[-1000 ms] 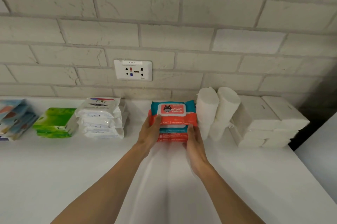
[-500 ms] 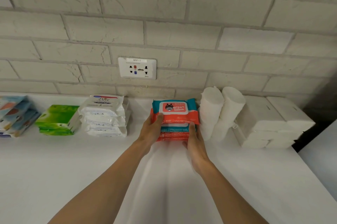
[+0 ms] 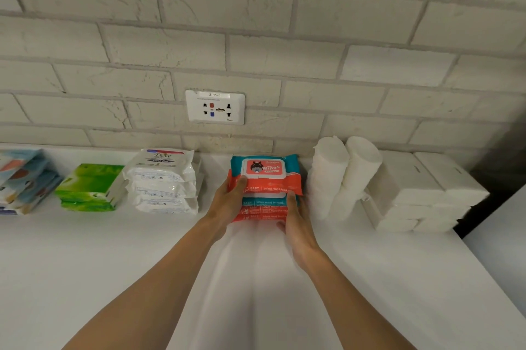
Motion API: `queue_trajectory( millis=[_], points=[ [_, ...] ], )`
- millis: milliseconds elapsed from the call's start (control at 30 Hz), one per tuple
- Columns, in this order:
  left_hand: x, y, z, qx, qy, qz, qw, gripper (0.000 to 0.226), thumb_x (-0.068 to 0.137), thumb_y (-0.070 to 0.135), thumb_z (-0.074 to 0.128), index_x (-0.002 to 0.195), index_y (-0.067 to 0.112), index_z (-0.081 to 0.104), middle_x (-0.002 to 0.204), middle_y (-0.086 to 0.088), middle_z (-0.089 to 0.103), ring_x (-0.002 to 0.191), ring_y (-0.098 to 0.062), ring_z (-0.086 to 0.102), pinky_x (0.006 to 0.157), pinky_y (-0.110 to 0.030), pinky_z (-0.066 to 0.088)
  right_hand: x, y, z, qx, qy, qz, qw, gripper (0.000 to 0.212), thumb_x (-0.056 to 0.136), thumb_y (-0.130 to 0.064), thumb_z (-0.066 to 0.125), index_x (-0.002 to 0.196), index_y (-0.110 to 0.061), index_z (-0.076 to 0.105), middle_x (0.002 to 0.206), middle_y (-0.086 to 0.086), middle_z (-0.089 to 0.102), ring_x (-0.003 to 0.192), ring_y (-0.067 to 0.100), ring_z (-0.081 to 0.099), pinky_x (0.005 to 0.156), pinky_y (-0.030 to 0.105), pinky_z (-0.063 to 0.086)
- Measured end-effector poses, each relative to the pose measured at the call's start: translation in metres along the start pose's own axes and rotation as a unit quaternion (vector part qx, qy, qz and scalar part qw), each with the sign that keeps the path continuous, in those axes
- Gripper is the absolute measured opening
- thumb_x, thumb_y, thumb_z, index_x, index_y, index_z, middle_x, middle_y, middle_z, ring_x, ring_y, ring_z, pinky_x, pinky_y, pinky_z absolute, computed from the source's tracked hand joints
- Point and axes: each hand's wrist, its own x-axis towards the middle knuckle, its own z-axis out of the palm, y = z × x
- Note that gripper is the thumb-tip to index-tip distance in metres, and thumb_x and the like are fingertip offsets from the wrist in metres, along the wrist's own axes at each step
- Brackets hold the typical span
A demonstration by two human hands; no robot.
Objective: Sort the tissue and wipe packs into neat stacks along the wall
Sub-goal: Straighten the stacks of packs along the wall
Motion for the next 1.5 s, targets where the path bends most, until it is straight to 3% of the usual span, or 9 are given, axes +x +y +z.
queue_trajectory(
  millis=[267,533,867,1067,1200,1367,1433,1500],
  points=[
    [0.002,0.0,-0.015,0.01,0.007,-0.017,1.0,0.03,0.098,0.051,0.041,0.123,0.039,0.052,0.104,0.005,0.07,0.091,-0.017,0.07,0.08,-0.037,0.058,-0.001,0.0,0.009,0.001,-0.018,0.002,1.0,0.035,0.093,-0.061,0.034,0.125,-0.048,0.037,0.122,-0.01,0.058,0.112,0.012,0.057,0.106,0.041,0.044],
    [0.003,0.0,-0.026,0.024,0.012,-0.022,0.999,0.038,0.097,0.054,0.041,0.128,0.036,0.053,0.107,0.003,0.071,0.092,-0.018,0.071,0.074,-0.033,0.058,-0.002,0.002,0.021,-0.002,-0.026,-0.005,1.0,0.053,0.084,-0.069,0.034,0.131,-0.046,0.039,0.124,-0.011,0.06,0.11,0.009,0.059,0.103,0.039,0.045],
    [-0.001,0.005,-0.025,0.038,0.017,-0.013,0.999,0.04,0.096,0.054,0.042,0.131,0.036,0.052,0.11,0.003,0.07,0.091,-0.017,0.07,0.073,-0.031,0.057,-0.003,0.004,0.023,0.018,-0.003,-0.005,1.0,0.034,0.096,-0.056,0.032,0.128,-0.046,0.039,0.118,-0.011,0.06,0.107,0.01,0.059,0.101,0.037,0.045],
    [-0.003,0.004,-0.029,0.034,0.019,-0.006,0.999,0.05,0.094,0.055,0.043,0.14,0.035,0.039,0.116,0.003,0.066,0.094,-0.016,0.068,0.072,-0.031,0.056,-0.002,0.005,0.013,0.003,0.015,0.005,1.0,0.033,0.097,-0.056,0.033,0.126,-0.044,0.04,0.123,-0.007,0.059,0.114,0.014,0.058,0.104,0.039,0.043],
    [-0.005,0.0,-0.028,0.049,0.051,0.007,0.997,0.056,0.095,0.056,0.044,0.144,0.032,0.033,0.125,0.0,0.062,0.099,-0.016,0.066,0.074,-0.031,0.054,-0.003,0.006,0.003,-0.011,0.027,0.02,0.999,0.043,0.098,-0.056,0.034,0.135,-0.037,0.042,0.129,-0.005,0.057,0.122,0.018,0.055,0.108,0.043,0.042],
    [-0.02,-0.001,-0.028,0.078,0.08,0.046,0.993,0.053,0.099,0.048,0.044,0.145,0.028,0.03,0.124,0.005,0.057,0.087,-0.004,0.064,0.055,-0.013,0.049,-0.013,0.009,-0.021,-0.009,0.062,0.031,0.998,0.039,0.103,-0.041,0.038,0.138,-0.027,0.043,0.127,-0.005,0.051,0.111,0.02,0.056,0.103,0.042,0.046],
    [-0.029,-0.002,-0.03,0.09,0.09,0.047,0.991,0.056,0.099,0.049,0.043,0.147,0.027,0.028,0.131,0.004,0.055,0.1,-0.014,0.064,0.075,-0.025,0.055,-0.018,0.01,-0.032,-0.002,0.074,0.026,0.997,0.034,0.102,-0.037,0.04,0.133,-0.025,0.047,0.126,-0.001,0.053,0.106,0.02,0.058,0.096,0.039,0.051],
    [-0.035,-0.006,-0.034,0.106,0.117,0.028,0.987,0.056,0.099,0.047,0.043,0.148,0.024,0.028,0.142,-0.004,0.051,0.12,-0.026,0.057,0.098,-0.043,0.048,-0.023,0.01,-0.043,0.004,0.084,0.026,0.996,0.033,0.102,-0.033,0.041,0.132,-0.021,0.049,0.123,0.002,0.055,0.103,0.021,0.06,0.088,0.036,0.053]
  ],
)
